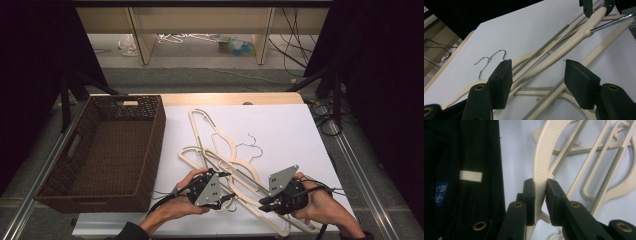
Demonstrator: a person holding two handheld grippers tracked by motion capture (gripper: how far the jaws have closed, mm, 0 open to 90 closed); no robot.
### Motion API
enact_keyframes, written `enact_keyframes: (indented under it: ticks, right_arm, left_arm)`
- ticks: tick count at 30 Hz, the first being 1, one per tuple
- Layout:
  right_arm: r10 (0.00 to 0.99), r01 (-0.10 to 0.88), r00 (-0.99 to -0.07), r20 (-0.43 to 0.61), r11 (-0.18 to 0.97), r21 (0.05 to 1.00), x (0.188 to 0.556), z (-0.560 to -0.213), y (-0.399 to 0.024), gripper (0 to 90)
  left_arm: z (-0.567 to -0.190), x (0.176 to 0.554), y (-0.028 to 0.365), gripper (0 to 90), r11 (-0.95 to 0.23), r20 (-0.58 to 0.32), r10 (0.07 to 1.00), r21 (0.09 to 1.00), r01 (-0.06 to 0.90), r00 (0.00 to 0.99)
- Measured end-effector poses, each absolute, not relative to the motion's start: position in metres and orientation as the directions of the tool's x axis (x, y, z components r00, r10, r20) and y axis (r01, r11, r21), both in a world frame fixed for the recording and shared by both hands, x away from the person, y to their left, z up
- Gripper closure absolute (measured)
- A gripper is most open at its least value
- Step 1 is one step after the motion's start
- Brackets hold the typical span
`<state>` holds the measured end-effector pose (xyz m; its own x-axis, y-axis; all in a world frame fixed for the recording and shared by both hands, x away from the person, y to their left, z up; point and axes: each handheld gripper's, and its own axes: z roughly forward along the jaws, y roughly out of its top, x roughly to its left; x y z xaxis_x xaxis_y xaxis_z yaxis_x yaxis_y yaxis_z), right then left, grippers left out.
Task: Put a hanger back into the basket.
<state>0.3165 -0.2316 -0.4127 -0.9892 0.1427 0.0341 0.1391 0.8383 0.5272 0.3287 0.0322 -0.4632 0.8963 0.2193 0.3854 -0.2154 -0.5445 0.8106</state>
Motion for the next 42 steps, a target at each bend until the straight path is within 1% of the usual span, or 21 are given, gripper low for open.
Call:
enact_keyframes:
  ticks: [5,7,8,10,11,14,21,23,25,27,28,30,31,32,34,35,36,37,38,40,42]
  right_arm:
    - [0.129,0.128,-0.991,0.035,0.837,0.532,0.315,-0.412,-0.231,78.4]
    - [0.123,0.122,-0.992,0.034,0.835,0.537,0.315,-0.410,-0.231,78.6]
    - [0.123,0.122,-0.992,0.034,0.835,0.537,0.315,-0.410,-0.231,78.6]
    - [0.124,0.119,-0.992,0.028,0.835,0.536,0.315,-0.409,-0.232,78.8]
    - [0.124,0.119,-0.992,0.028,0.835,0.536,0.315,-0.409,-0.232,78.8]
    - [0.130,0.124,-0.991,0.029,0.826,0.550,0.316,-0.407,-0.236,78.7]
    - [0.156,0.133,-0.988,0.006,0.816,0.562,0.318,-0.401,-0.245,79.1]
    - [0.169,0.132,-0.986,-0.010,0.805,0.579,0.319,-0.396,-0.250,75.7]
    - [0.171,0.128,-0.985,-0.019,0.803,0.582,0.319,-0.394,-0.251,74.6]
    - [0.192,0.133,-0.981,-0.038,0.798,0.588,0.319,-0.392,-0.252,71.0]
    - [0.223,0.144,-0.973,-0.058,0.787,0.600,0.320,-0.388,-0.253,67.4]
    - [0.273,0.169,-0.959,-0.077,0.767,0.619,0.320,-0.383,-0.255,62.1]
    - [0.309,0.187,-0.947,-0.086,0.749,0.635,0.321,-0.379,-0.257,58.6]
    - [0.358,0.201,-0.928,-0.104,0.717,0.668,0.321,-0.374,-0.258,54.5]
    - [0.374,0.207,-0.922,-0.102,0.697,0.687,0.322,-0.370,-0.259,53.5]
    - [0.408,0.197,-0.905,-0.121,0.654,0.730,0.320,-0.359,-0.262,47.8]
    - [0.419,0.197,-0.900,-0.124,0.643,0.740,0.319,-0.356,-0.262,46.0]
    - [0.427,0.199,-0.896,-0.123,0.634,0.748,0.318,-0.354,-0.262,45.4]
    - [0.434,0.206,-0.893,-0.118,0.629,0.750,0.317,-0.352,-0.262,44.5]
    - [0.444,0.207,-0.887,-0.124,0.624,0.754,0.316,-0.351,-0.262,44.3]
    - [0.451,0.217,-0.885,-0.118,0.623,0.751,0.317,-0.352,-0.262,44.3]
  left_arm:
    - [-0.461,0.331,0.028,46.4,-0.546,0.410,0.183,0.798,-0.254,0.893]
    - [-0.461,0.331,0.027,50.7,-0.542,0.406,0.173,0.800,-0.257,0.897]
    - [-0.460,0.332,0.026,50.7,-0.543,0.425,0.165,0.792,-0.278,0.890]
    - [-0.458,0.332,0.025,57.6,-0.539,0.426,0.142,0.790,-0.291,0.893]
    - [-0.457,0.332,0.024,57.6,-0.536,0.428,0.132,0.789,-0.299,0.894]
    - [-0.455,0.332,0.024,66.3,-0.532,0.436,0.106,0.784,-0.320,0.894]
    - [-0.446,0.331,0.025,73.9,-0.534,0.455,0.063,0.768,-0.355,0.888]
    - [-0.440,0.330,0.024,74.7,-0.539,0.464,0.056,0.759,-0.364,0.884]
    - [-0.439,0.330,0.024,75.1,-0.543,0.463,0.049,0.756,-0.366,0.885]
    - [-0.433,0.329,0.024,76.4,-0.551,0.469,0.043,0.748,-0.370,0.882]
    - [-0.427,0.329,0.025,79.1,-0.549,0.470,0.050,0.750,-0.369,0.881]
    - [-0.420,0.328,0.025,83.4,-0.548,0.446,0.057,0.761,-0.346,0.893]
    - [-0.415,0.328,0.027,82.7,-0.538,0.417,0.065,0.780,-0.321,0.906]
    - [-0.413,0.328,0.027,83.8,-0.542,0.417,0.072,0.779,-0.315,0.906]
    - [-0.411,0.327,0.026,85.1,-0.566,0.434,0.076,0.760,-0.319,0.898]
    - [-0.408,0.328,0.027,85.3,-0.575,0.418,0.100,0.765,-0.290,0.903]
    - [-0.405,0.330,0.030,85.6,-0.564,0.373,0.131,0.790,-0.240,0.919]
    - [-0.405,0.330,0.030,85.6,-0.564,0.373,0.131,0.790,-0.240,0.919]
    - [-0.400,0.332,0.032,85.2,-0.556,0.312,0.154,0.812,-0.179,0.938]
    - [-0.398,0.332,0.033,85.8,-0.558,0.254,0.189,0.823,-0.110,0.949]
    - [-0.396,0.333,0.034,85.9,-0.563,0.245,0.204,0.821,-0.091,0.948]
